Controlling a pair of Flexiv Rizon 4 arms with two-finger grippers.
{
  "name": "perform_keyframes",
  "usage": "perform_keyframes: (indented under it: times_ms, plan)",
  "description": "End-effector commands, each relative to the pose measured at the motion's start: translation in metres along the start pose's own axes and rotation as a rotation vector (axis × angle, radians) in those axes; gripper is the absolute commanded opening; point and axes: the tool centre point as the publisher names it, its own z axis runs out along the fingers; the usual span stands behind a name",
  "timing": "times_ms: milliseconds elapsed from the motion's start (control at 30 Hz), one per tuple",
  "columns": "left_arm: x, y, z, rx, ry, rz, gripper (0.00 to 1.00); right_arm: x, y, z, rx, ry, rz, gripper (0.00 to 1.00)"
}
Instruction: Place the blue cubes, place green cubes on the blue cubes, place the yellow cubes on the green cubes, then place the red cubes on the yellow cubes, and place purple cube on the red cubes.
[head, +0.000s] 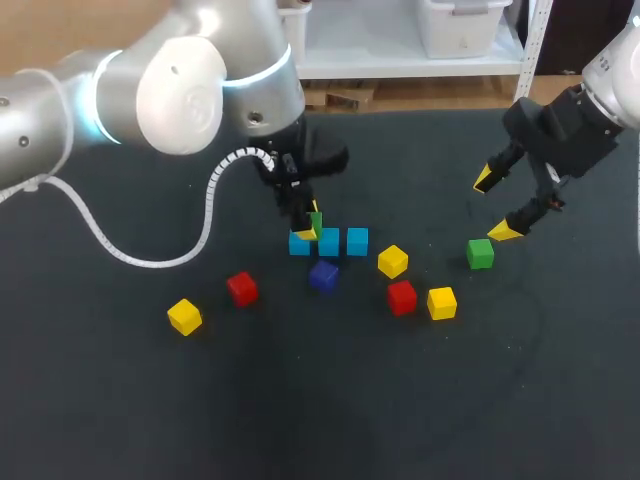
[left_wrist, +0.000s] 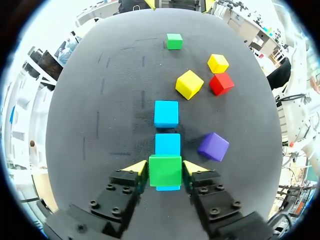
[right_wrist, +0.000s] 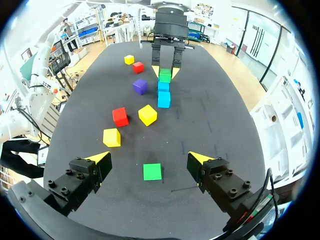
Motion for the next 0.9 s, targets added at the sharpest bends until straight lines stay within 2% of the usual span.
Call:
perform_keyframes:
  times_ms: [33, 100, 133, 167, 467, 700, 900]
  plan:
    - [0.000, 0.002, -0.001, 0.004, 0.002, 0.003, 0.79, 0.000, 0.000, 0.000, 0.001, -0.002, -0.001, 1.00]
    - [0.000, 0.002, -0.002, 0.004, 0.003, 0.002, 0.85, 0.000, 0.000, 0.000, 0.001, -0.002, -0.001, 1.00]
    - [0.000, 0.002, -0.002, 0.004, 0.004, 0.002, 0.98, 0.000, 0.000, 0.000, 0.001, -0.002, -0.001, 1.00]
    - [0.001, 0.001, -0.004, 0.003, 0.005, 0.001, 1.00, 0.000, 0.000, 0.000, 0.001, -0.002, -0.001, 1.00]
    - [0.015, -0.011, -0.035, -0.058, 0.003, -0.039, 1.00, 0.000, 0.000, 0.000, 0.001, -0.002, -0.001, 1.00]
    - [0.049, -0.027, -0.051, -0.100, -0.026, -0.115, 1.00, 0.000, 0.000, 0.000, 0.001, -0.002, -0.001, 1.00]
    - [0.079, -0.044, -0.056, -0.108, -0.121, -0.150, 1.00, 0.000, 0.000, 0.000, 0.001, -0.002, -0.001, 1.00]
